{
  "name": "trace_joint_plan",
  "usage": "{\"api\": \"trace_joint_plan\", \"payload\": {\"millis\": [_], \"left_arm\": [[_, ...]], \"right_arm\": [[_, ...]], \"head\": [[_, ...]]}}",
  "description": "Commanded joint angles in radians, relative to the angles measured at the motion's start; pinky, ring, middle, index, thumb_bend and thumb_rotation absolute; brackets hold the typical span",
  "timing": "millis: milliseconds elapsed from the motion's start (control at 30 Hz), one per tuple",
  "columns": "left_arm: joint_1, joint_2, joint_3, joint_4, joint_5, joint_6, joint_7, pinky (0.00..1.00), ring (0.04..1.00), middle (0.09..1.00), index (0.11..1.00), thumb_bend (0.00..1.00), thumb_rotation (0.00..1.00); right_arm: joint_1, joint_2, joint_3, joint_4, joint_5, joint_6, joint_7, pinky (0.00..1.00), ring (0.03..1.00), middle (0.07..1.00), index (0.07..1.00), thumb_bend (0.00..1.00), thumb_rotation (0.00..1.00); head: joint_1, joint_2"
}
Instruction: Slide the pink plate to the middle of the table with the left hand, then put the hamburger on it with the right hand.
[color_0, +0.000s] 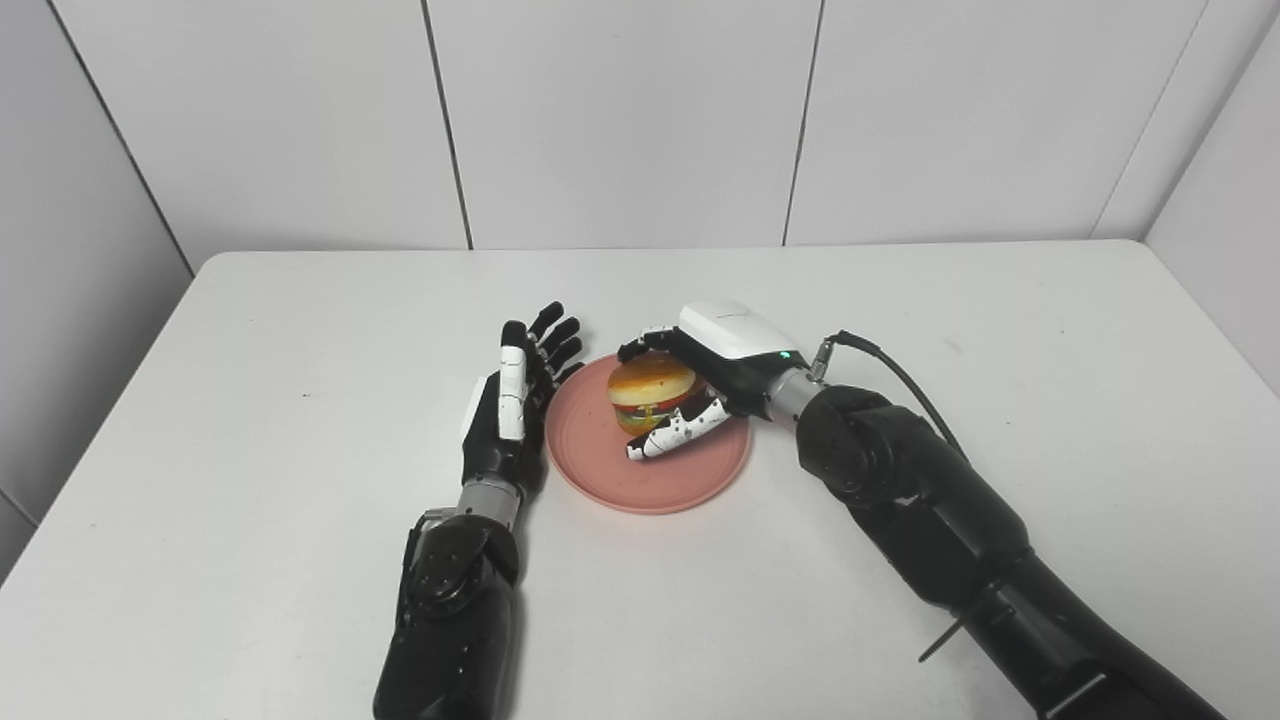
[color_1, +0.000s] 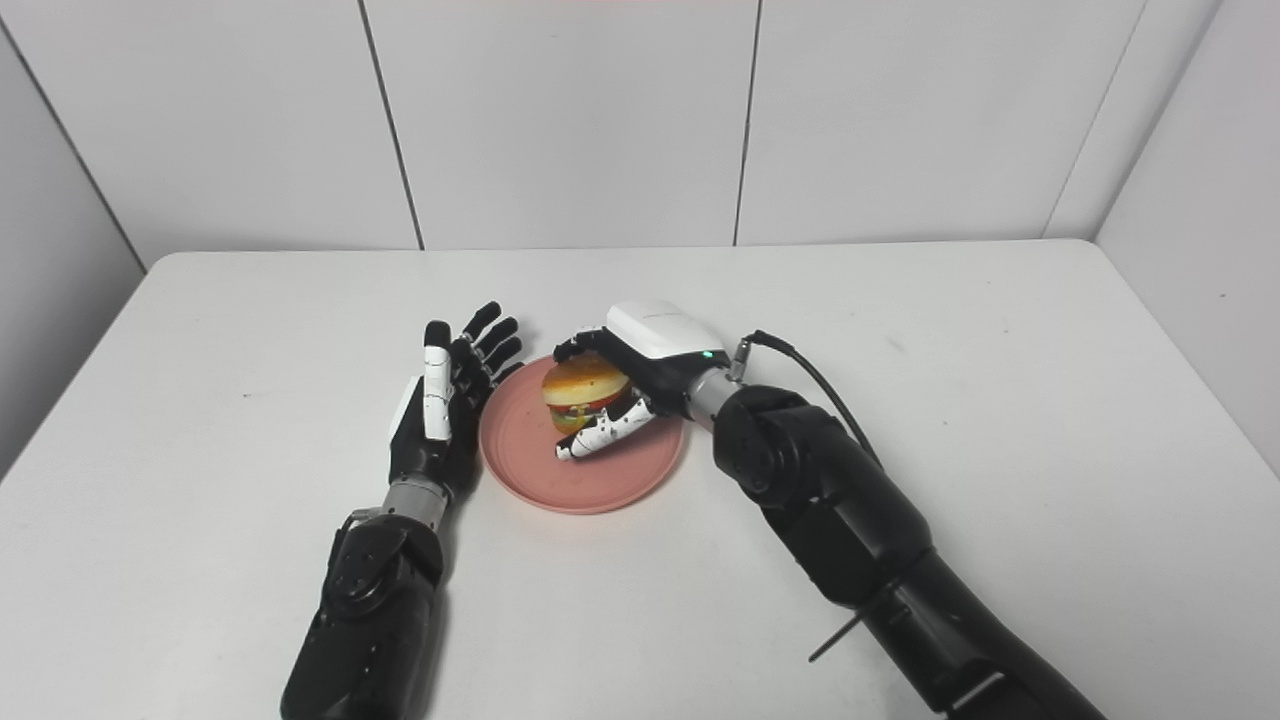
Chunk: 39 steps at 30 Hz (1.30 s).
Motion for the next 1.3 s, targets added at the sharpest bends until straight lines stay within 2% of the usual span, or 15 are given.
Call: {"api": "trace_joint_plan", "payload": {"millis": [0,200,400,567,700,767,867,1000,1133,1267], "left_arm": [[0.017,-0.013,-0.004,0.017,-0.005,0.005,0.003,0.86,0.903,0.887,0.872,0.87,1.0],[0.019,-0.016,-0.002,0.017,-0.006,-0.001,0.005,0.84,0.891,0.876,0.864,0.86,1.0],[0.02,-0.013,-0.005,0.012,-0.007,0.007,-0.001,0.87,0.907,0.891,0.88,0.87,1.0],[0.017,-0.009,-0.007,0.013,-0.001,0.009,0.0,0.88,0.9,0.886,0.877,0.88,1.0],[0.014,-0.009,-0.002,0.023,-0.007,0.005,0.0,0.9,0.899,0.884,0.873,0.89,1.0],[0.012,-0.008,0.001,0.032,-0.008,-0.003,0.0,0.9,0.894,0.878,0.868,0.89,1.0],[0.009,-0.008,0.004,0.04,-0.01,-0.012,-0.001,0.9,0.892,0.876,0.868,0.89,1.0],[0.007,-0.004,0.005,0.047,-0.006,-0.021,-0.001,0.91,0.915,0.901,0.884,0.89,1.0],[0.003,-0.003,0.006,0.055,0.0,-0.036,0.004,0.93,0.94,0.924,0.898,0.9,1.0],[0.003,-0.004,0.009,0.063,0.012,-0.059,0.021,0.95,0.951,0.93,0.906,0.9,1.0]], "right_arm": [[-0.031,-0.016,-0.01,-0.043,-0.005,-0.039,-0.004,0.88,0.899,0.888,0.857,0.76,0.75],[-0.015,-0.03,-0.021,-0.084,-0.002,-0.038,-0.004,0.92,0.916,0.914,0.893,0.77,0.82],[0.003,-0.038,-0.039,-0.127,0.003,-0.035,-0.008,0.93,0.925,0.939,0.906,0.75,0.81],[0.036,-0.034,-0.075,-0.148,0.016,-0.086,-0.076,0.91,0.922,0.946,0.913,0.73,0.78],[0.082,-0.009,-0.144,-0.149,0.08,-0.106,-0.134,0.9,0.946,0.979,0.953,0.73,0.8],[0.107,0.005,-0.182,-0.146,0.111,-0.102,-0.161,0.92,0.967,0.996,0.989,0.73,0.85],[0.135,0.028,-0.227,-0.147,0.14,-0.099,-0.198,0.88,0.97,1.0,1.0,0.68,0.91],[0.173,0.071,-0.307,-0.146,0.242,-0.089,-0.226,0.88,0.983,1.0,1.0,0.64,0.97],[0.198,0.1,-0.359,-0.134,0.305,-0.093,-0.249,0.9,0.996,1.0,1.0,0.64,1.0],[0.213,0.123,-0.385,-0.115,0.341,-0.115,-0.276,0.95,1.0,1.0,1.0,0.62,1.0]], "head": [[-0.001,0.0],[-0.001,0.0],[-0.001,0.001],[-0.001,-0.001],[-0.003,-0.004],[-0.003,-0.004],[-0.002,-0.005],[-0.004,-0.005],[-0.003,-0.005],[-0.003,-0.005]]}}
